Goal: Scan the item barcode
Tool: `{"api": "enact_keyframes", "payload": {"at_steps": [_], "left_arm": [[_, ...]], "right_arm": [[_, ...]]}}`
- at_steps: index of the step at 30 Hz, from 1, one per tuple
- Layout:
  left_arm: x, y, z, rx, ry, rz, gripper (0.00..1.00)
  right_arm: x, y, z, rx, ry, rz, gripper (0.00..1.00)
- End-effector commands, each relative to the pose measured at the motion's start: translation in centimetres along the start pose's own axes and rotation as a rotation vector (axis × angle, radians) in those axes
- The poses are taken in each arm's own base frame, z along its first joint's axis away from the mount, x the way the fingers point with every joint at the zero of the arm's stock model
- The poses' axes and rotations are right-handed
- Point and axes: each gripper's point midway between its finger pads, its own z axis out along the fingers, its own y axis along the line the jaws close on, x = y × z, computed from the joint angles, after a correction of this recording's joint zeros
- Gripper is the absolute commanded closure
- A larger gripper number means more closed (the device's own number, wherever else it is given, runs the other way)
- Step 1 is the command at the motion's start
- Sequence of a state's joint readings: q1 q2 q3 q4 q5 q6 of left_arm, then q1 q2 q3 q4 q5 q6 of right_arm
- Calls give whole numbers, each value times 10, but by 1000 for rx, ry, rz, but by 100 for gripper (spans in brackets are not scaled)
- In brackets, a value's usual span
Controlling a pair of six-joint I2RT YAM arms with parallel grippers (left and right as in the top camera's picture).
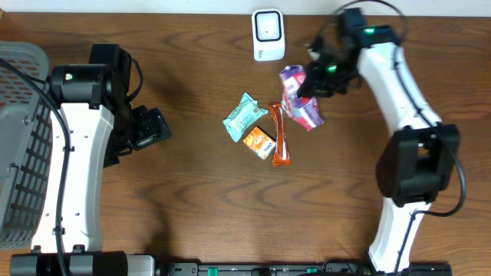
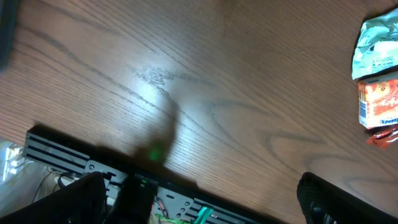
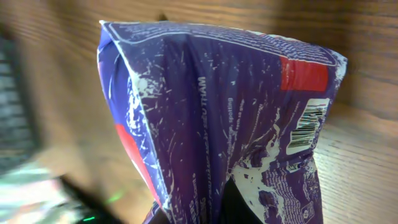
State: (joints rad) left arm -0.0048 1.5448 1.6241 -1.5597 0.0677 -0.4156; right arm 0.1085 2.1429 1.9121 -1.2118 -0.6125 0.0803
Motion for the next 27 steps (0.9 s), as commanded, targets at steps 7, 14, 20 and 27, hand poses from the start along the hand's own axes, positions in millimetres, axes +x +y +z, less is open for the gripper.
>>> {"api": "enact_keyframes", "payload": {"at_steps": [7, 14, 20, 27], "left_arm": [[-1, 3, 2, -19, 1, -7, 2], [-1, 3, 2, -19, 1, -7, 2], [-1, 3, 2, -19, 1, -7, 2], [-1, 3, 2, -19, 1, -7, 2]], "right_arm": [[35, -76, 4, -198, 28, 229, 92], [53, -149, -22, 89, 25, 404, 60], [39, -139, -63, 138, -65, 388, 44], [50, -140, -100, 333, -61, 370, 1]]}}
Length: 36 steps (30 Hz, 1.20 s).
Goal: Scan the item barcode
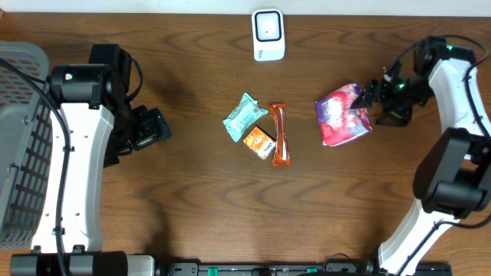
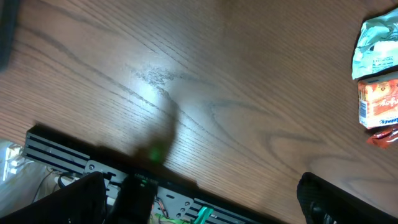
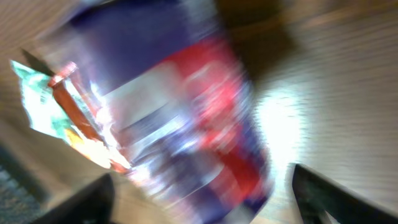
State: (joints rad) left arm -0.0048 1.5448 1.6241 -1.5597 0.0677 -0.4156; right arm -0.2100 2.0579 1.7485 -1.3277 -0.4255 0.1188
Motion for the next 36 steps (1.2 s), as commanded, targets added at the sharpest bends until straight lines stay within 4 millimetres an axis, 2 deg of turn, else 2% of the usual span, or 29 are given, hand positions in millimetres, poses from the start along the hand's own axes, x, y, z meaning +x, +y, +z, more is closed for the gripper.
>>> {"api": "enact_keyframes", "payload": {"at_steps": [1, 8, 16, 23, 29, 36], "left_arm": [[-1, 3, 2, -19, 1, -7, 2], [-1, 3, 2, -19, 1, -7, 2], [-1, 3, 2, -19, 1, -7, 2], [-1, 3, 2, -19, 1, -6, 2], [-1, 3, 2, -19, 1, -7, 2], [-1, 3, 2, -19, 1, -7, 2]], "right_arm": [[-2, -10, -29, 145, -83, -34, 1], [-2, -12, -30, 157, -83, -31, 1], [-15, -14, -32, 170, -135, -46, 1], [-15, -15, -32, 177, -138, -47, 1], [-18, -37, -37, 303, -155, -39, 1], [-21, -37, -37, 303, -164, -60, 1]]}}
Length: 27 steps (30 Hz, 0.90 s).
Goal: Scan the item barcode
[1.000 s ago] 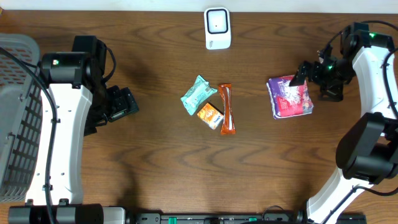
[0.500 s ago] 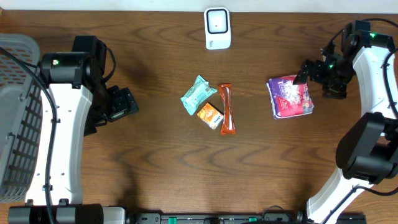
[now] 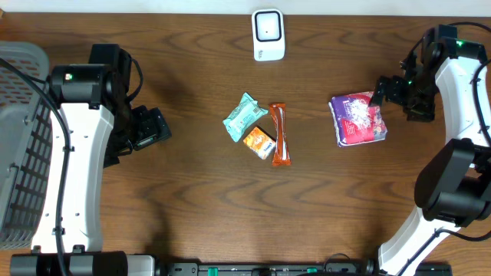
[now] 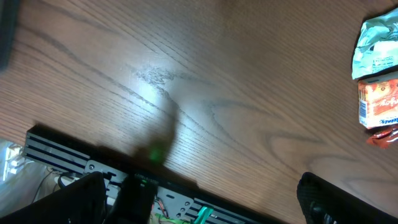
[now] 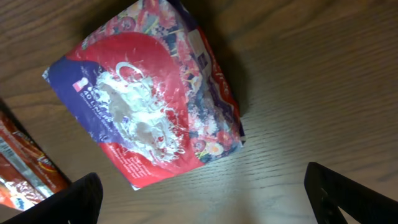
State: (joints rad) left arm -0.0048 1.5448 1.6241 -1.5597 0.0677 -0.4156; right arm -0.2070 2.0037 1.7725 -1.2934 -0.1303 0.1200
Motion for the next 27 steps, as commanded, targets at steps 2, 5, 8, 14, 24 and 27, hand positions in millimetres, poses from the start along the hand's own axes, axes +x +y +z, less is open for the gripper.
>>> {"api": "enact_keyframes", "payload": {"at_steps": [2, 5, 8, 14, 24, 27], "left_arm": [[-1, 3, 2, -19, 1, -7, 2], [-1, 3, 2, -19, 1, -7, 2], [-1, 3, 2, -19, 1, -7, 2], [-1, 3, 2, -19, 1, -7, 2], [-1, 3, 2, -19, 1, -7, 2], [-1, 3, 2, -19, 1, -7, 2]], "right_arm": [[-8, -3, -4, 20, -39, -26, 1], [-11, -1, -3, 13, -51, -30, 6], [-12, -1, 2, 10, -54, -35, 8], [-4, 4, 38, -46, -36, -91, 1], [26, 25, 98, -232, -9, -131, 16], [32, 32, 103, -283, -2, -130, 31]]}}
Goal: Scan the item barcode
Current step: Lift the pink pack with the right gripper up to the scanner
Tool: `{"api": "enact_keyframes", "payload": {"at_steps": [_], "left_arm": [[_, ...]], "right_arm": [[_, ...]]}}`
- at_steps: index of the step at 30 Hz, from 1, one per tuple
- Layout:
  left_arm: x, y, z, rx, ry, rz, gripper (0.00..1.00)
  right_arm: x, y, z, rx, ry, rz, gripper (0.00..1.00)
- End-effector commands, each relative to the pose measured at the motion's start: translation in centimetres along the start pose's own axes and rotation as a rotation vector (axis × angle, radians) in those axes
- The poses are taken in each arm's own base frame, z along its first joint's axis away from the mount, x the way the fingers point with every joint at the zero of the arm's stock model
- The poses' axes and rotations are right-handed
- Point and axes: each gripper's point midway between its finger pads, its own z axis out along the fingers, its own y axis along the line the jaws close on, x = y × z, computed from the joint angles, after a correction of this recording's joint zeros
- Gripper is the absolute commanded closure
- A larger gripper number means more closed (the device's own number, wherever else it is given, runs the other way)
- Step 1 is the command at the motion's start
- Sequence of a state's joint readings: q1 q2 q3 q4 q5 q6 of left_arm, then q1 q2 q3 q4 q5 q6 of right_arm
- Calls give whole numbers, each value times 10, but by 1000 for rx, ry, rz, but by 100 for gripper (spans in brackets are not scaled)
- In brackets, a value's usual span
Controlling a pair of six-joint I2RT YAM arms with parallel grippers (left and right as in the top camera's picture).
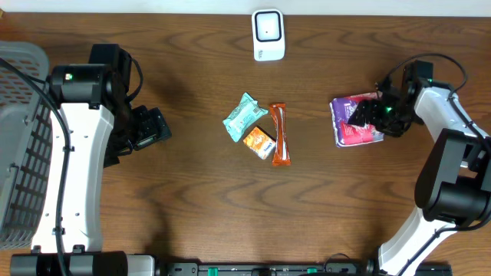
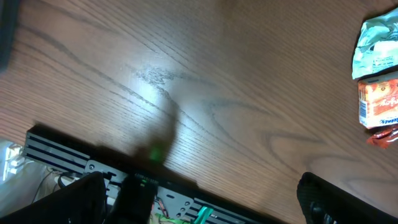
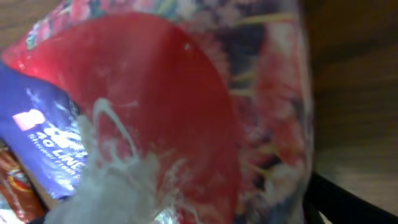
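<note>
The purple and red snack bag (image 1: 350,127) lies flat on the table at the right. My right gripper (image 1: 370,114) is low over its right half. In the right wrist view the bag (image 3: 161,106) fills the frame. One dark finger (image 3: 339,202) shows just past its right edge, and the jaws stand wide with the bag between them. The white scanner (image 1: 268,34) stands at the back centre. My left gripper (image 1: 150,127) hangs open over bare wood at the left, its fingers (image 2: 78,199) far apart.
A teal packet (image 1: 244,115), a small orange packet (image 1: 259,142) and an orange-red bar (image 1: 280,135) lie together mid-table; the teal packet (image 2: 376,46) and orange packet (image 2: 379,106) also show in the left wrist view. A grey basket (image 1: 19,138) fills the left edge.
My right gripper was open and apart from the bag, up to its right. Now it is down over the bag with its fingers on either side. The bag and left arm have not moved.
First my right gripper held the bag up near the scanner, its barcode showing in the wrist view. Then the bag was over the table's right side. Then it lay flat there, let go, the gripper open beside it. Now the gripper is down around it again.
</note>
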State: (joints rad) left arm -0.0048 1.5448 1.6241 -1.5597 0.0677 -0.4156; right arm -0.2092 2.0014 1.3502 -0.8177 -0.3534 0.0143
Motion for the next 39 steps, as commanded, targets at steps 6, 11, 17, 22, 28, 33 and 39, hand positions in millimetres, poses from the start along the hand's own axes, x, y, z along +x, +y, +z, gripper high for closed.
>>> {"api": "enact_keyframes", "payload": {"at_steps": [6, 11, 17, 22, 28, 33, 39], "left_arm": [[-1, 3, 2, -19, 1, -7, 2], [-1, 3, 2, -19, 1, -7, 2], [-1, 3, 2, -19, 1, -7, 2], [-1, 3, 2, -19, 1, -7, 2], [-1, 3, 2, -19, 1, -7, 2], [-1, 3, 2, -19, 1, -7, 2], [-1, 3, 2, -19, 1, -7, 2]], "right_arm": [[20, 21, 16, -145, 33, -10, 44], [29, 22, 22, -155, 51, 16, 68], [30, 46, 21, -260, 61, 27, 99], [30, 68, 19, -339, 66, 8, 99], [-14, 135, -20, -602, -14, 30, 99], [-76, 204, -63, -733, -190, -18, 99], [-124, 260, -64, -623, -493, 51, 99]]}}
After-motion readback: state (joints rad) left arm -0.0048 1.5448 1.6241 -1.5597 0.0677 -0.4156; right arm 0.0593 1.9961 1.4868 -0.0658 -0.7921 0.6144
